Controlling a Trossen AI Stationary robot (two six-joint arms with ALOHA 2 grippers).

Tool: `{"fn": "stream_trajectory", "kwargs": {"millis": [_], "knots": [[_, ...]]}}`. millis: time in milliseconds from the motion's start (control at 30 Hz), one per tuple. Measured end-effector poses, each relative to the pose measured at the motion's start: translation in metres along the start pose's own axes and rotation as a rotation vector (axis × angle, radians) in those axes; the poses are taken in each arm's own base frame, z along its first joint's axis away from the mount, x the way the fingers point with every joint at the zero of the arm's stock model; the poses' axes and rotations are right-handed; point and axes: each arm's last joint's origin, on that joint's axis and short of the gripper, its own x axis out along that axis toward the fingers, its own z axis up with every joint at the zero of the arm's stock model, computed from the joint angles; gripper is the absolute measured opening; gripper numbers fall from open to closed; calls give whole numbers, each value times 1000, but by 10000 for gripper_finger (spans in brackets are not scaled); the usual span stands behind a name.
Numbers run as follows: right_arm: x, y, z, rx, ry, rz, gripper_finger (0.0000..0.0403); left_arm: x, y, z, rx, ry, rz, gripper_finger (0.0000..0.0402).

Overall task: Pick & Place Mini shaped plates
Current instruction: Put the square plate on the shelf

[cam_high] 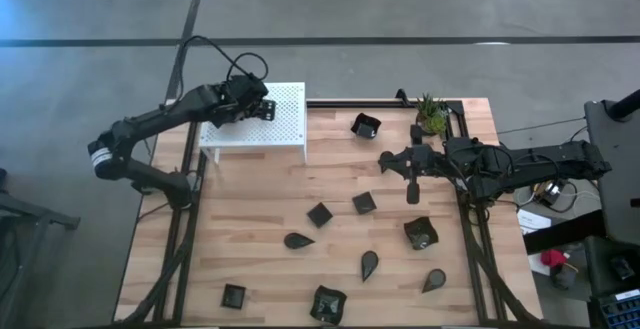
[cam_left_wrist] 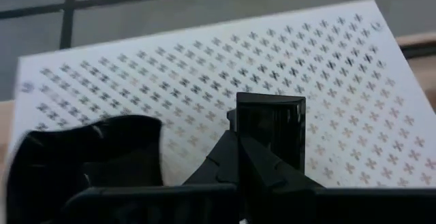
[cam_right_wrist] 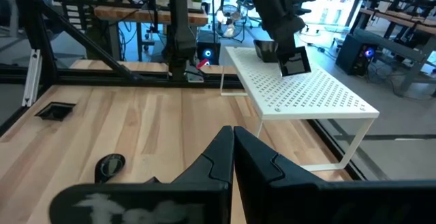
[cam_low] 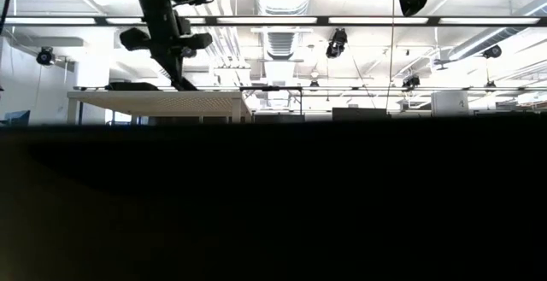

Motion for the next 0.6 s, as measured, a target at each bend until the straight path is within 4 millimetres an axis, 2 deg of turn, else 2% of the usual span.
{"fn": "stream_trajectory", "kwargs": {"millis": [267, 600], "knots": [[0, 0, 0, 5, 0, 0, 8, 13, -6, -2, 18, 23, 30, 0], [0, 0, 0, 5, 0, 0, 8, 13, -6, -2, 43, 22, 33, 7]]}}
